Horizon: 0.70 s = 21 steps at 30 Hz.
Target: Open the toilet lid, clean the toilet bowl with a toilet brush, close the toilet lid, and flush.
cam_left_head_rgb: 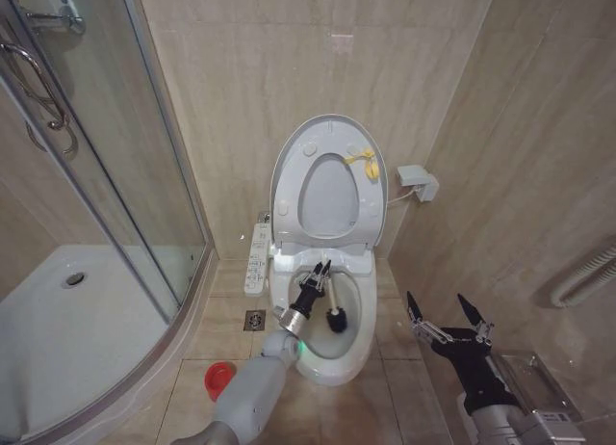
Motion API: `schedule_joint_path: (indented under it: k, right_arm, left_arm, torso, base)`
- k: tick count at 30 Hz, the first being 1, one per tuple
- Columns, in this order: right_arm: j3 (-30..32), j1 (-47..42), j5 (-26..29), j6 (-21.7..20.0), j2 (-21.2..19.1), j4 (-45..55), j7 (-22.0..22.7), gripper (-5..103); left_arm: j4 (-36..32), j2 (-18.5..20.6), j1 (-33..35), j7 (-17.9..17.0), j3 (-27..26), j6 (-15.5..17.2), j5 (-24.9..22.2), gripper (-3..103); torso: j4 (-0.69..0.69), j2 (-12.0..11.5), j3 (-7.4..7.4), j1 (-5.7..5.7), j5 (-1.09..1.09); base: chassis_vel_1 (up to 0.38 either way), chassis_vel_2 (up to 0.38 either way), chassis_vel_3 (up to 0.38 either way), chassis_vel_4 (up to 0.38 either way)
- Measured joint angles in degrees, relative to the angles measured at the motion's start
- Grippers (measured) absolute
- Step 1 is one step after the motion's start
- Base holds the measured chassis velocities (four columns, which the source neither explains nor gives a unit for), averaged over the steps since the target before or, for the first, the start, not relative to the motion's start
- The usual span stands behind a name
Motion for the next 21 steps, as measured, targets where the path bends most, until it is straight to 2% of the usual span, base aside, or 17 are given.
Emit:
schedule_joint_path:
  k: [2, 3, 7, 8, 11, 16, 18, 19, 21]
  right_arm:
    - [0.0, 0.0, 0.0, 0.0, 0.0, 0.0, 0.0, 100]
    - [0.0, 0.0, 0.0, 0.0, 0.0, 0.0, 0.0, 100]
    - [0.0, 0.0, 0.0, 0.0, 0.0, 0.0, 0.0, 100]
    - [0.0, 0.0, 0.0, 0.0, 0.0, 0.0, 0.0, 100]
    - [0.0, 0.0, 0.0, 0.0, 0.0, 0.0, 0.0, 100]
    - [0.0, 0.0, 0.0, 0.0, 0.0, 0.0, 0.0, 100]
    - [0.0, 0.0, 0.0, 0.0, 0.0, 0.0, 0.0, 100]
    - [0.0, 0.0, 0.0, 0.0, 0.0, 0.0, 0.0, 100]
    - [0.0, 0.0, 0.0, 0.0, 0.0, 0.0, 0.0, 100]
  left_arm:
    - [1.7, 0.0, -0.2, 0.6, -0.5, -0.5, 2.9, 19]
    - [1.7, 0.0, -0.2, 0.6, -0.5, -0.5, 2.9, 19]
    - [4.7, 0.0, -0.7, 0.6, -1.6, -3.7, 12.0, 19]
    - [4.7, 0.0, -0.7, 0.6, -1.6, -3.7, 12.0, 19]
    - [4.9, 0.0, -1.2, -1.1, -2.0, -5.3, 17.9, 19]
    - [4.5, 0.0, -1.7, -2.3, -1.9, -5.3, 17.4, 19]
    - [3.0, 0.0, -1.7, -2.8, -1.2, -4.0, 12.5, 19]
    - [3.0, 0.0, -1.7, -2.8, -1.2, -4.0, 12.5, 19]
    - [1.8, 0.0, -1.8, -2.9, -0.8, -2.5, 4.5, 19]
  torso:
    - [0.0, 0.0, -0.01, 0.0, -0.02]
    - [0.0, 0.0, -0.01, 0.0, -0.02]
    - [0.0, 0.0, -0.01, 0.0, -0.02]
    - [0.0, 0.0, -0.01, 0.0, -0.02]
    - [-0.01, 0.0, 0.0, 0.0, -0.02]
    - [-0.02, 0.0, 0.0, 0.0, -0.01]
    - [-0.01, 0.0, 0.0, 0.0, -0.01]
    - [-0.01, 0.0, 0.0, 0.0, -0.01]
    - [-0.01, 0.0, 0.0, 0.0, -0.01]
  base:
    - [0.0, 0.0, 0.0, 0.0]
    - [0.0, 0.0, 0.0, 0.0]
    - [0.0, 0.0, 0.0, 0.0]
    - [0.0, 0.0, 0.0, 0.0]
    - [0.0, 0.0, 0.0, 0.0]
    - [0.0, 0.0, 0.0, 0.0]
    - [0.0, 0.0, 0.0, 0.0]
    - [0.0, 0.0, 0.0, 0.0]
    - [0.0, 0.0, 0.0, 0.0]
